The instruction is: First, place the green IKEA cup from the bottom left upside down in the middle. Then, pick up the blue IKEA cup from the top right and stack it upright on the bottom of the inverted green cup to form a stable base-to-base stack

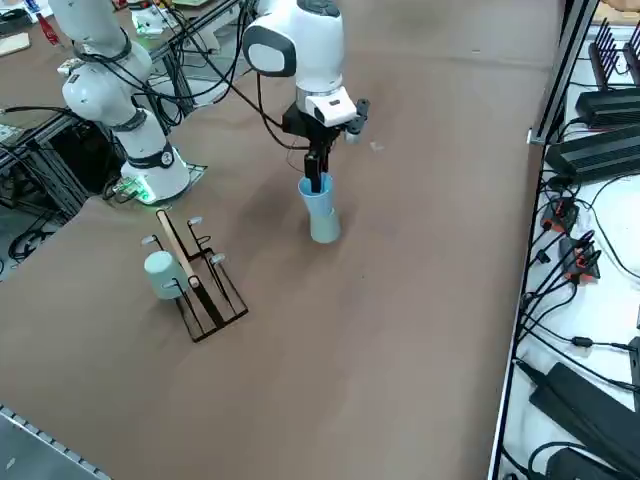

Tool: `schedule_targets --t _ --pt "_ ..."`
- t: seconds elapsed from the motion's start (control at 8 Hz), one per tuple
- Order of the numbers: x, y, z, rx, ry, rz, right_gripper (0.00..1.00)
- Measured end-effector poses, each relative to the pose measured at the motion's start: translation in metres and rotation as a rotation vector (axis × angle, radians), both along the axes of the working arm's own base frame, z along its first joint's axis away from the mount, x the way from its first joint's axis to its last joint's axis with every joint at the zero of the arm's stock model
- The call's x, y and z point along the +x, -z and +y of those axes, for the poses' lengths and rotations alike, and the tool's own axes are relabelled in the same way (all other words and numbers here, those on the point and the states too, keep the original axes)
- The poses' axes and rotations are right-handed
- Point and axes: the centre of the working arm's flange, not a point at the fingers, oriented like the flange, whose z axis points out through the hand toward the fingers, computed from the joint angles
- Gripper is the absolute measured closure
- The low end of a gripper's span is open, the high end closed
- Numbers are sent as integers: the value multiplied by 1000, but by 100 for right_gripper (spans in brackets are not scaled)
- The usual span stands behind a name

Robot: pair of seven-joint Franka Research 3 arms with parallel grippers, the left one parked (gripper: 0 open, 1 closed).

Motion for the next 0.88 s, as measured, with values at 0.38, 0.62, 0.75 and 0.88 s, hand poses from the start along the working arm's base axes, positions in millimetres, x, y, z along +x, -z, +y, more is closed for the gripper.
schedule_targets --t 0.38,0.62,0.75,0.88 --pt "3 -5 1 0 -2 -12 27" --pt "7 -14 2 0 -3 -13 17" --pt "10 -22 2 -1 -2 -4 2" --pt "15 -35 3 -3 -3 5 0"
